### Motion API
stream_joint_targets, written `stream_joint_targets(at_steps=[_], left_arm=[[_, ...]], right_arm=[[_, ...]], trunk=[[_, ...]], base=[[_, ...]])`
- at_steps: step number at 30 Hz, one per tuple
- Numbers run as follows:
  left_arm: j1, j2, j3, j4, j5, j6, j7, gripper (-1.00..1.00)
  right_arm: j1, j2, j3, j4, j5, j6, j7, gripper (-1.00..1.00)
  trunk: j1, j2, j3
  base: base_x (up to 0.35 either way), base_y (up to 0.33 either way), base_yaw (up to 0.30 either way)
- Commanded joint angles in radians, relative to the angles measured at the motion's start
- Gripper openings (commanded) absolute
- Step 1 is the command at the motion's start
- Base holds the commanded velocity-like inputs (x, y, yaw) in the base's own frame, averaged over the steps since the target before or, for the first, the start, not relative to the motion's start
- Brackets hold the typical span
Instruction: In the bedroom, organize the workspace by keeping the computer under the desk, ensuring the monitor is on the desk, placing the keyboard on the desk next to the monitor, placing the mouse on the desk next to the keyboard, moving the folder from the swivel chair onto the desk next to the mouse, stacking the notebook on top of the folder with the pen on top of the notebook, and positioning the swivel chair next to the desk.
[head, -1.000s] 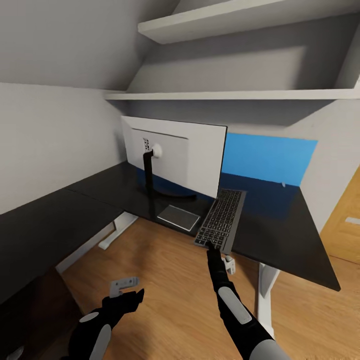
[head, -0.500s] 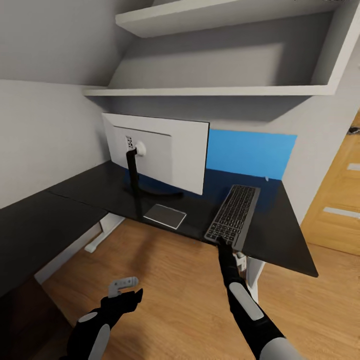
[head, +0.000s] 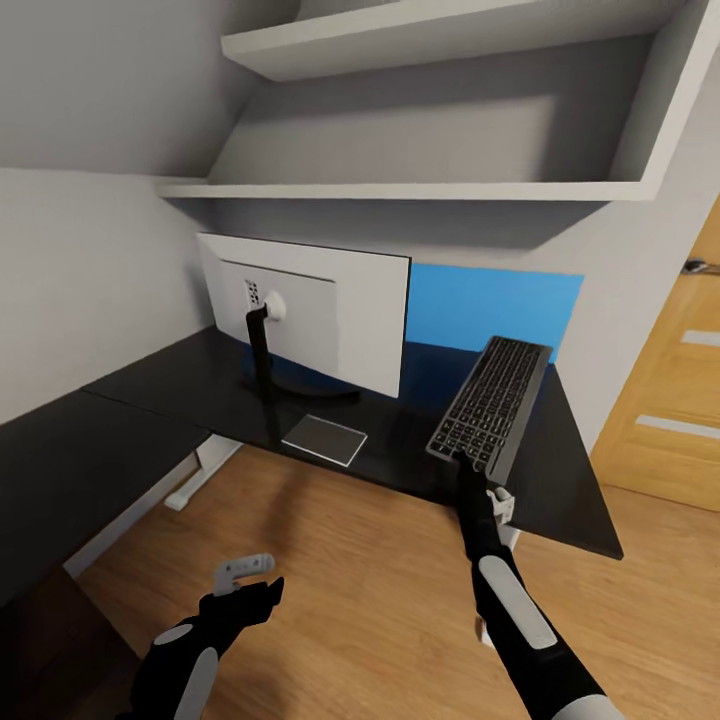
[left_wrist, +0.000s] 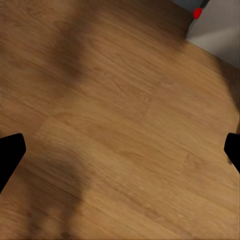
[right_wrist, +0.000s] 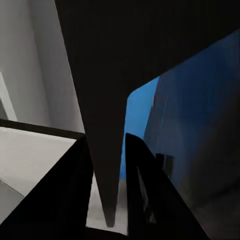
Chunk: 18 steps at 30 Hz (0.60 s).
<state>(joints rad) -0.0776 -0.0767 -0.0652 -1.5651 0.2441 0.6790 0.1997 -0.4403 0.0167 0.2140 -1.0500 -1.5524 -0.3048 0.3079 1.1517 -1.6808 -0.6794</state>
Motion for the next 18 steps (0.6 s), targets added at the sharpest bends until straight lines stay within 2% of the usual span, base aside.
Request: stream_joint_targets(at_steps=[1,5,9,12,18], left_arm=[[-0.001,0.000,-0.001,-0.001,0.011,0.004,0.009,1.00],[-0.001,0.000,0.000,0.000,0.011,0.004,0.009,1.00],[-0.001,0.001,0.002,0.009,0.013,0.004,0.010,1.00],[-0.001,0.001,0.008,0.015,0.012,0.004,0.010,1.00],[-0.001,0.000,0.015,0.023,0.013,0.004,0.012,1.00]], right_arm=[[0.023,-0.008,0.003,-0.045,-0.012,-0.004,0.007,-1.00],[0.109,-0.038,0.004,-0.224,-0.001,-0.005,-0.047,-1.00],[0.175,-0.046,0.004,-0.353,0.029,-0.006,-0.099,-1.00],[0.210,-0.048,0.004,-0.419,0.078,-0.015,-0.115,-1.00],[0.229,-0.048,0.005,-0.472,0.179,-0.040,-0.130,-1.00]], trunk=[[-0.004,0.007,0.002],[-0.019,0.035,0.015],[-0.035,0.063,0.027],[-0.046,0.084,0.037],[-0.069,0.126,0.056]], base=[[0.000,0.000,0.000],[0.000,0.000,0.000],[0.000,0.000,0.000],[0.000,0.000,0.000],[0.000,0.000,0.000]])
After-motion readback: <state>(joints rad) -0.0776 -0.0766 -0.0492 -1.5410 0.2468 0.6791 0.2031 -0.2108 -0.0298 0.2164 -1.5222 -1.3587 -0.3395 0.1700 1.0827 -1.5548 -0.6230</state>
